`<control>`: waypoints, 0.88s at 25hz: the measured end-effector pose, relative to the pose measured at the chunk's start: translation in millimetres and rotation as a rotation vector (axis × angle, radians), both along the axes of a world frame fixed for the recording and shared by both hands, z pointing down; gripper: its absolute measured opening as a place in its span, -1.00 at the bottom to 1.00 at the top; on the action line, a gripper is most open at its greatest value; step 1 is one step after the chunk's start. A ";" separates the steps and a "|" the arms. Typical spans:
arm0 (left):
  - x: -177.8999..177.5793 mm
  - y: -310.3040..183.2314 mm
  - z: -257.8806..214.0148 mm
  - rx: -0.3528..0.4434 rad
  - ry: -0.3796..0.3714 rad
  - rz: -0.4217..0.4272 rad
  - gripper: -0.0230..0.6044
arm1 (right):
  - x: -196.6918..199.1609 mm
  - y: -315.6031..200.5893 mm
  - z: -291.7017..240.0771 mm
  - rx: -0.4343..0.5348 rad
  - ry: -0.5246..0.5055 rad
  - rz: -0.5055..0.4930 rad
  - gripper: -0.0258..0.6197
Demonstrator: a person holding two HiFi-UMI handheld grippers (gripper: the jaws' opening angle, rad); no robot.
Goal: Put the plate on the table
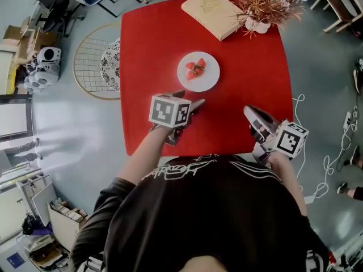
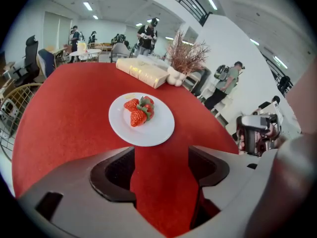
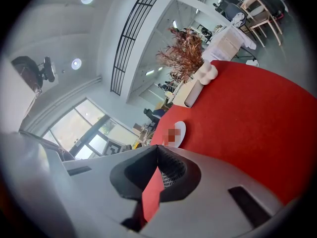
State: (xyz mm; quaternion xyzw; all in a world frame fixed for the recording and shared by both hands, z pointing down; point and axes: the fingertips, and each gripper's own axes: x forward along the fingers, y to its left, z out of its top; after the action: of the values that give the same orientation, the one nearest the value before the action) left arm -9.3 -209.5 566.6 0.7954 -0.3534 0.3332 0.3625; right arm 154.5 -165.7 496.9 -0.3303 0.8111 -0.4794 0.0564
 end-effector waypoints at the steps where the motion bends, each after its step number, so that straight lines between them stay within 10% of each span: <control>1: 0.5 2.5 -6.5 0.008 0.023 -0.003 0.16 | -3.5 0.8 -0.8 0.011 0.015 -0.012 -0.90; 8: 21.3 41.0 -87.8 0.100 0.356 0.007 -0.84 | -36.2 10.5 -42.0 0.174 0.042 -0.089 -0.90; 16: 26.8 127.6 -186.2 0.226 0.605 0.180 -0.90 | -69.5 65.4 -98.7 0.322 0.078 -0.151 -0.90; 22: 6.3 196.0 -217.7 0.270 0.655 0.200 -0.91 | -96.7 132.4 -126.4 0.389 0.108 -0.191 -0.90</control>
State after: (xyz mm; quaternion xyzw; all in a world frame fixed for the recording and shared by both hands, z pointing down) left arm -3.0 -13.5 348.9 0.9312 -0.1797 0.0452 0.3140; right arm 57.8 -33.3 370.4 -0.2602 0.9177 -0.2987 0.0298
